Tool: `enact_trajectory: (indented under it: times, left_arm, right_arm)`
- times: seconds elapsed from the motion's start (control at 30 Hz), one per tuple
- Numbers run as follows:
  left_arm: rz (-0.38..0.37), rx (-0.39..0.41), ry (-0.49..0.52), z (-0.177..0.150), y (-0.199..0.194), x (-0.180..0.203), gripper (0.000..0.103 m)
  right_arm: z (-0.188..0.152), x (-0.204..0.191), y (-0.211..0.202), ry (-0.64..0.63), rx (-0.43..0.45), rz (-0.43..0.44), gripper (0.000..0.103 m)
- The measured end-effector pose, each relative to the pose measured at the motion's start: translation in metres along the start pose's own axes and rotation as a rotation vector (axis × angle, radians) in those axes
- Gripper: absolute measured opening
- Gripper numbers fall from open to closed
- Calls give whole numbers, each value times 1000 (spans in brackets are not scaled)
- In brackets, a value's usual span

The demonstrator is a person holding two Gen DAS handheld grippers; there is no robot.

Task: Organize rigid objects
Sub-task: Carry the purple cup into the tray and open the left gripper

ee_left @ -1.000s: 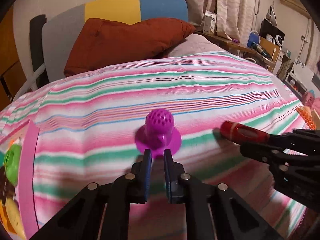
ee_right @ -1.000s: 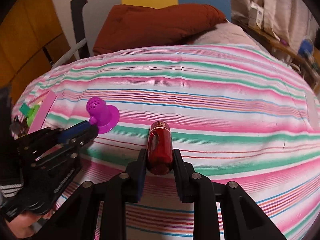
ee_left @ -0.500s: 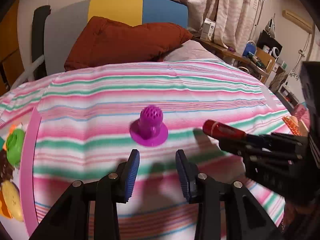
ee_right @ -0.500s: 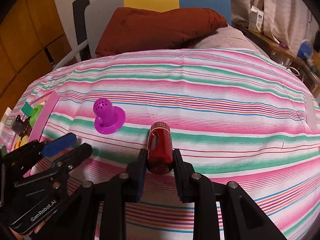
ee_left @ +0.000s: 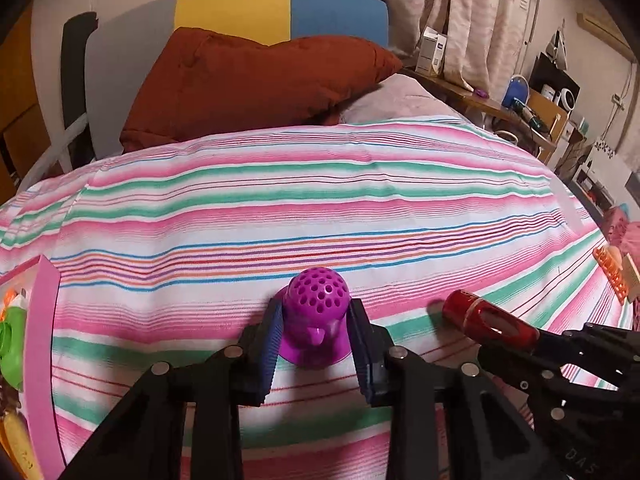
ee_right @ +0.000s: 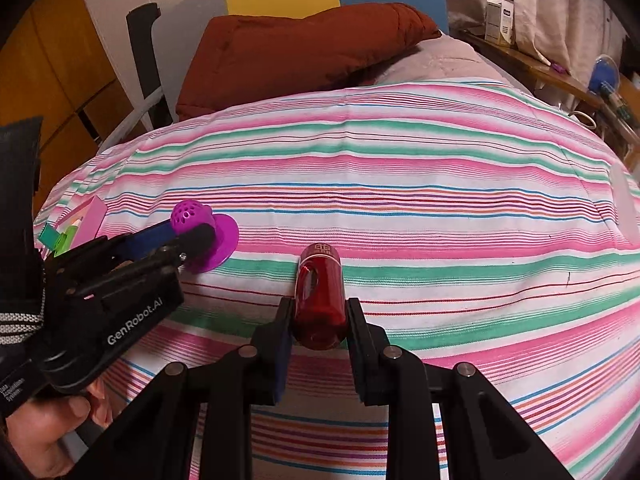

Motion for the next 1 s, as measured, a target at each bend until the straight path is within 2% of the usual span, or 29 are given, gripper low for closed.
enact_trajectory:
  times: [0.57, 1.0]
  left_arm:
    - [-43, 73, -83, -44, -79, -42, 32]
    - [-11, 116, -167, -95, -140, -101, 32]
  right_arm:
    - [-7, -22, -7, -93, 31, -11, 26]
    - [-16, -48, -6, -165, 37, 26, 26]
Point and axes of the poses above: each gripper's, at about its wrist camera, not at the fingertips, and y roughly the way its jaws point, x to its right, z to its top, the point moved 2 cm from there along y, roughly the way its jaws point, and after that the axes turned 2 degrees about -x, right-handed, at the moved point
